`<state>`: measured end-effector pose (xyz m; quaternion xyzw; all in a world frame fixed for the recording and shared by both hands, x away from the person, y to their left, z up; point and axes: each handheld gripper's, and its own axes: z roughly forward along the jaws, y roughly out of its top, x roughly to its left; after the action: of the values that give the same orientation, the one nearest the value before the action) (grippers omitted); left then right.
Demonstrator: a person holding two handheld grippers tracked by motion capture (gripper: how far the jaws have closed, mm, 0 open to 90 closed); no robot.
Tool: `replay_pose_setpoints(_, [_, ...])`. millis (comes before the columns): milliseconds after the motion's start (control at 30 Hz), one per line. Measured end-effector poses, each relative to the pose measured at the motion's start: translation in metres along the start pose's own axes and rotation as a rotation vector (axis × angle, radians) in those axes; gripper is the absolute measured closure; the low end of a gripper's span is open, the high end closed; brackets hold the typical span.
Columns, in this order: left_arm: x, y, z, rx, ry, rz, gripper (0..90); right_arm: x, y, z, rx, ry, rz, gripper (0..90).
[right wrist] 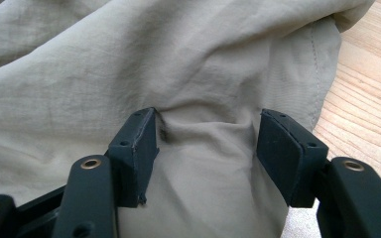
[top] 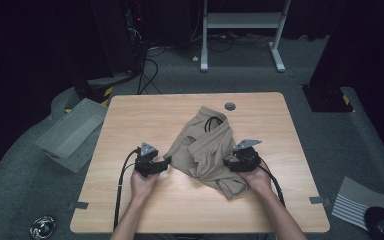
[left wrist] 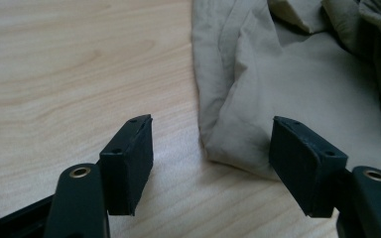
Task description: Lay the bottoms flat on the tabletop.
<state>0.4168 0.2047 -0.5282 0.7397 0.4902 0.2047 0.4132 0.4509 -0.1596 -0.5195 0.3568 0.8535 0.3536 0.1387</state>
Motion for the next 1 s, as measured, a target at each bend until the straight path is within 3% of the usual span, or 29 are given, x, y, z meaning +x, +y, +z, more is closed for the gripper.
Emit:
replay_pose_setpoints(167, [-0.003,0.001,0.003,0.015,0.030,0.008,34.9,0.000,0.001,0.000,0.003,-0.004,0.002,40.8])
replay_pose_setpoints(200, [-0.005,0.004,0.010,0.087,0.052,0.021,32.6,0.001,0.001,0.000,0.010,-0.005,0.009,40.7])
replay_pose_setpoints(233, [-0.007,0.005,0.011,0.092,0.063,0.047,30.3,0.001,0.002,0.000,0.014,-0.007,0.008,40.5])
replay_pose_setpoints(300, [-0.009,0.005,0.012,0.091,0.065,0.055,30.5,0.002,0.004,-0.001,0.022,-0.015,0.011,39.6])
replay_pose_setpoints(533, [-0.008,0.005,0.012,0.093,0.065,0.051,30.0,0.011,0.009,-0.014,-0.016,-0.035,-0.003,37.6])
replay_pose_setpoints(767, [-0.009,0.005,0.012,0.093,0.066,0.050,30.0,0.035,0.024,-0.032,-0.076,0.033,-0.076,38.4])
replay_pose_setpoints(800, [-0.009,0.005,0.012,0.093,0.066,0.050,30.0,0.045,0.029,-0.030,-0.079,0.055,-0.102,38.7])
replay_pose_setpoints(867, [-0.009,0.005,0.012,0.094,0.067,0.049,30.0,0.047,0.030,-0.028,-0.075,0.060,-0.107,38.9])
replay_pose_setpoints(1000, [-0.009,0.005,0.012,0.094,0.067,0.050,30.0,0.051,0.031,-0.009,-0.028,0.068,-0.102,40.5])
